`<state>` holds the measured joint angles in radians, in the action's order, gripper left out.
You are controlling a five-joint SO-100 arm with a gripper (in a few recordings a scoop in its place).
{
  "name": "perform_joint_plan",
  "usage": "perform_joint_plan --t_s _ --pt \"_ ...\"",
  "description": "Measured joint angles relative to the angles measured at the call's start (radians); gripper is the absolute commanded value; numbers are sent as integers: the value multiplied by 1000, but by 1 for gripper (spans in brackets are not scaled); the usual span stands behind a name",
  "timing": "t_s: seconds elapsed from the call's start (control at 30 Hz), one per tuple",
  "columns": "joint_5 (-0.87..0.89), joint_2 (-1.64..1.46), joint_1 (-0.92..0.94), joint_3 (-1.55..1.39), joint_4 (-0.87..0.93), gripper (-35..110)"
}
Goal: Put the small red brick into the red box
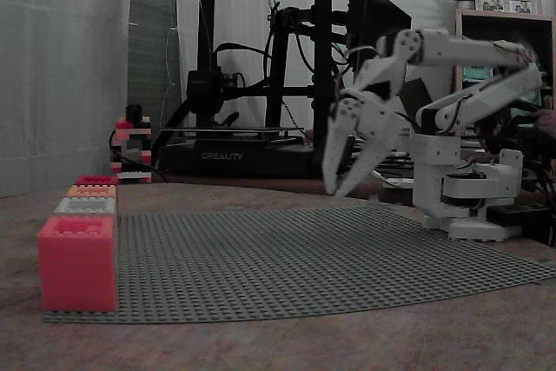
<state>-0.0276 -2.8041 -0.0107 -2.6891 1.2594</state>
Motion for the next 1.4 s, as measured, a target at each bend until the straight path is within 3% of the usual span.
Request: perform_joint_plan --t_s 0.4,1.4 --pt "3 -385 -14 -170 118 0" --pt "18 -403 -14 -170 123 0"
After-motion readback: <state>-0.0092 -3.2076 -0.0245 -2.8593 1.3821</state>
